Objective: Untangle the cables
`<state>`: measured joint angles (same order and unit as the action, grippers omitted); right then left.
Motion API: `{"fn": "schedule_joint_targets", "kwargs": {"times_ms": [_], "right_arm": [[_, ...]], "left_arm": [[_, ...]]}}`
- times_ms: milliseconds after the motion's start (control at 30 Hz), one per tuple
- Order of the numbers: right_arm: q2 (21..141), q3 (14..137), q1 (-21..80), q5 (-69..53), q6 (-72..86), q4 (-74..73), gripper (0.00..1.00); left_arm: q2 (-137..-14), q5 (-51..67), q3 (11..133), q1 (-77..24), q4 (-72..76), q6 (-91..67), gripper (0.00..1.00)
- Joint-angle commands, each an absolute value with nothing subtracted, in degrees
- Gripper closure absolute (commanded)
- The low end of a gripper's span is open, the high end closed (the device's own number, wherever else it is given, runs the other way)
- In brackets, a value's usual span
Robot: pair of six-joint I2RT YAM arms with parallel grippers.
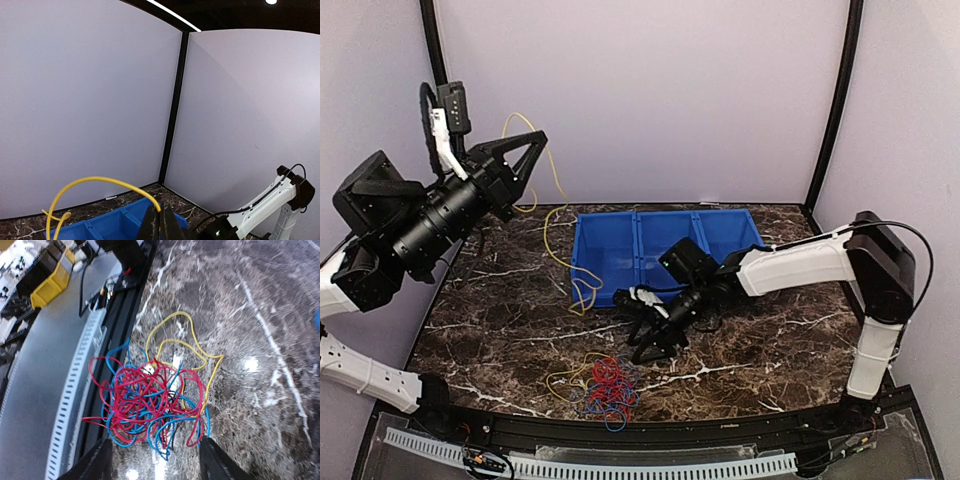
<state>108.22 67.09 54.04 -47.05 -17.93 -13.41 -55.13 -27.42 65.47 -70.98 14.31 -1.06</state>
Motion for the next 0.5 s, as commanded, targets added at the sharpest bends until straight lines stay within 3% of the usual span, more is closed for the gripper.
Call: {"fn": "schedule_joint_targets", "kwargs": {"times_ms": [0, 167, 467], "right_arm": [[96.0, 62.8, 47.6, -52.0, -21.9, -15.8, 0.32], [85.3, 59.8, 41.1, -50.8, -29.0, -24.8, 0.27], [72.7, 49.4, 25.8, -52.7, -26.8, -18.4, 0.27]], "left_arm": [[-56.4, -31.8, 63.8, -70.6, 13.0, -4.1, 1.00], [-60.5, -31.4, 63.7, -69.5, 10.5, -6.8, 1.00], [-66.3, -27.3, 66.4, -65.2, 8.7, -9.5, 1.00]]}}
